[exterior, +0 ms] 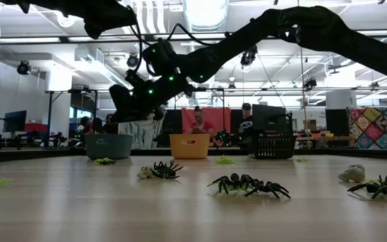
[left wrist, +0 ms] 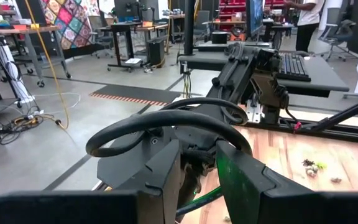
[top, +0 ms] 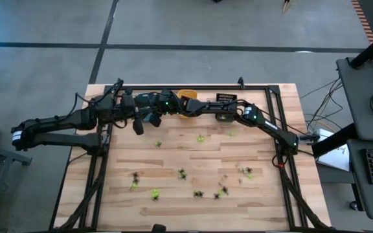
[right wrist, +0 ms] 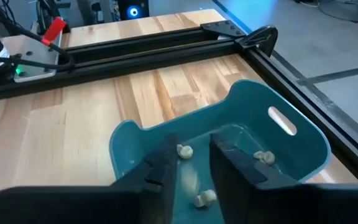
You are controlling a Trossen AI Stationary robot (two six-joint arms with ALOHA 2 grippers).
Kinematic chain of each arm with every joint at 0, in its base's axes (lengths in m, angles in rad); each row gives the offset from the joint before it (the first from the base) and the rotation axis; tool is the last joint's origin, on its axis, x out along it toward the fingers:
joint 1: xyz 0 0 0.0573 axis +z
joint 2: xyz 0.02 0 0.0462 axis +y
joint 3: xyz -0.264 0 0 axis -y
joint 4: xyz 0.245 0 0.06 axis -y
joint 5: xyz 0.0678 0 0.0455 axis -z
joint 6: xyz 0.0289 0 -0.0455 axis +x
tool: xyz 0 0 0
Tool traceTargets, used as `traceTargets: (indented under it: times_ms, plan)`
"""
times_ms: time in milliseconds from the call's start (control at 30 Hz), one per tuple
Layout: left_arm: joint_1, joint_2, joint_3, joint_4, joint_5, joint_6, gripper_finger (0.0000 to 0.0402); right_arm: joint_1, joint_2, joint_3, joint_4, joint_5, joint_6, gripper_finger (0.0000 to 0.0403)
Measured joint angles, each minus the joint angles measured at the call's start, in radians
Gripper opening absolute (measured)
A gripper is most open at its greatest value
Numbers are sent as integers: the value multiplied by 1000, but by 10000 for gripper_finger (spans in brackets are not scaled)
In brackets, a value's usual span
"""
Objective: Sort Halloween decoration
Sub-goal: Put the white skull toy into the blue bin, then put the green spider toy into the black bin
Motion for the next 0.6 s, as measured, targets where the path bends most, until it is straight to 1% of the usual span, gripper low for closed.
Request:
traceTargets:
  times_ms: [133, 267, 433, 600]
  plan:
    - [0, 0, 0, -8, 0, -8, 88, 0, -3, 0, -10, 0, -8, 126]
    - [0, 0, 0, -30, 4, -24, 88, 0, -28, -1, -85, 0, -49, 149]
    - [0, 0, 0, -104, 4, -56, 88, 2, -89, -6, -281, 1, -101, 157]
    - [-15, 0, 0, -205, 4, -119, 88, 8, -130, -38, -462, -5, -127, 153]
